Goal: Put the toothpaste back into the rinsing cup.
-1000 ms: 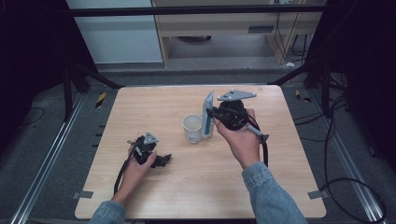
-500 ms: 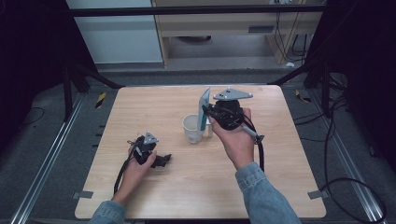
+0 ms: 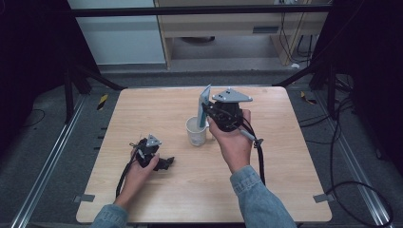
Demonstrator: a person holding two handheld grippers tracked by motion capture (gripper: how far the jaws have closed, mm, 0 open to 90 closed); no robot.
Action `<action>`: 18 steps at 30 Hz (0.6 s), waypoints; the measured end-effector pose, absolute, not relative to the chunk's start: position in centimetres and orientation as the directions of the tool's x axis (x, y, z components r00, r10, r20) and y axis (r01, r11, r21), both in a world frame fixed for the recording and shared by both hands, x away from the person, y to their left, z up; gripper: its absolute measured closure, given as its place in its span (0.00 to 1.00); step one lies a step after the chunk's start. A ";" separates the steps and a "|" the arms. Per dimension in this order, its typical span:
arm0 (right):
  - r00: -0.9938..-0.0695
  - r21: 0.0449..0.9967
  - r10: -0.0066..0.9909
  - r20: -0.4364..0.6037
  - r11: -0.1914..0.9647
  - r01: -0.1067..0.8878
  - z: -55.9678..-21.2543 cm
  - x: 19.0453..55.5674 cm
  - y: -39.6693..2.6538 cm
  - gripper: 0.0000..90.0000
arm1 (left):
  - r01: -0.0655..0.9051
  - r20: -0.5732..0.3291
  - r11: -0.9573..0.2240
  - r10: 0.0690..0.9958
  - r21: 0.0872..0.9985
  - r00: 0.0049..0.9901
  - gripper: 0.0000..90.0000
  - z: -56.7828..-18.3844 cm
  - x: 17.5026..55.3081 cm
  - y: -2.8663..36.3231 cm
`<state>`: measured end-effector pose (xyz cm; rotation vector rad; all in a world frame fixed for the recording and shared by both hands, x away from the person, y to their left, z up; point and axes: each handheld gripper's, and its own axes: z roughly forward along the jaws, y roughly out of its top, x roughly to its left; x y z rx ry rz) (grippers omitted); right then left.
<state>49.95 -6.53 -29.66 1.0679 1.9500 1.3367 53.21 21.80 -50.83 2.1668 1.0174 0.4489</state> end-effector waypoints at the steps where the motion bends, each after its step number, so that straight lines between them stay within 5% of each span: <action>1: -0.538 0.932 0.843 -0.004 0.198 0.303 -29.7 50.0 -6.5 0.90 | 0.535 0.018 -0.454 0.774 0.713 0.633 0.00 -50.8 53.2 21.8; 18: -0.498 0.946 0.867 -0.006 0.166 0.277 -30.6 50.8 -5.1 0.90 | 0.535 0.016 -0.451 0.775 0.714 0.631 0.00 -50.8 53.2 21.8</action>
